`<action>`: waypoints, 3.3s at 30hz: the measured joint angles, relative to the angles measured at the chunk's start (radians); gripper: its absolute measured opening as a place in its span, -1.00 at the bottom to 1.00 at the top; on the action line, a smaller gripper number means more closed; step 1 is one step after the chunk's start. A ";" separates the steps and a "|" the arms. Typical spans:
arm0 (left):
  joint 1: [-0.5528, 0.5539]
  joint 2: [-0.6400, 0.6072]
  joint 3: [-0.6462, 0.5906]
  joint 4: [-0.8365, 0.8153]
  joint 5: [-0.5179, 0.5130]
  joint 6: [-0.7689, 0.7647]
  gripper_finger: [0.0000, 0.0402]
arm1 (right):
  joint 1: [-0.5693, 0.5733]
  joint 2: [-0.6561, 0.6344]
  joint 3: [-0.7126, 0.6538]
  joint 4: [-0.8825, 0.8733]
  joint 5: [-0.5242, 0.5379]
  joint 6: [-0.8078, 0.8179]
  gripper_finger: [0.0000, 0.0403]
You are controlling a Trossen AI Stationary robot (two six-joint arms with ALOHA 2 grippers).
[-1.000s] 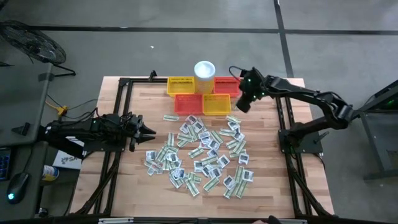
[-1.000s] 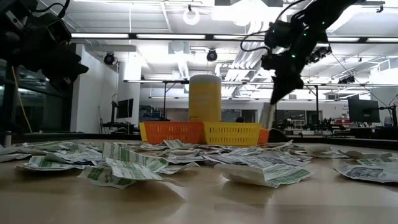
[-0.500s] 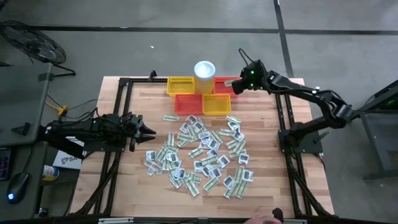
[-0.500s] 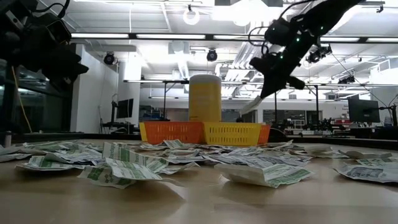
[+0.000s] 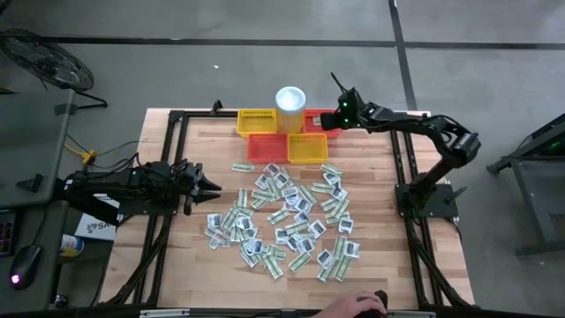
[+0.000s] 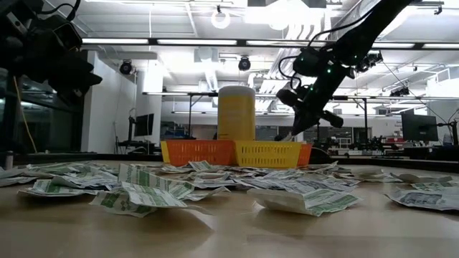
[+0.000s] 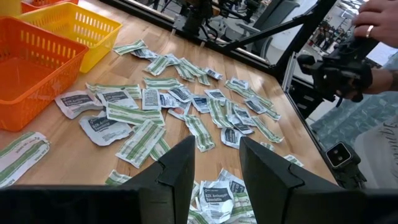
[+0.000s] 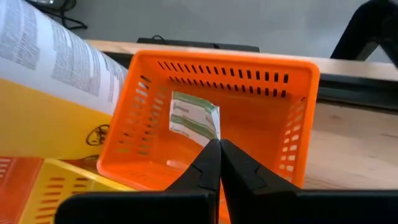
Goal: Pick & Place First Aid Supplies
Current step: Put the green bandage pack into the top orange basket
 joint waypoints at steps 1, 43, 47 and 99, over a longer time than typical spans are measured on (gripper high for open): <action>0.000 0.000 0.000 0.000 0.000 0.000 -0.37 | 0.000 0.001 0.000 -0.002 -0.004 0.003 -0.96; 0.000 0.000 0.000 0.000 0.000 0.000 -0.37 | 0.387 -0.304 -0.399 -0.137 0.058 -1.631 -0.35; 0.000 0.000 0.000 0.000 0.000 0.000 -0.37 | 0.420 -0.303 -0.433 -0.106 0.055 -1.631 -0.36; 0.000 0.000 0.000 0.000 0.000 0.000 -0.37 | 0.399 -0.452 -0.270 -0.320 0.271 -1.283 -1.00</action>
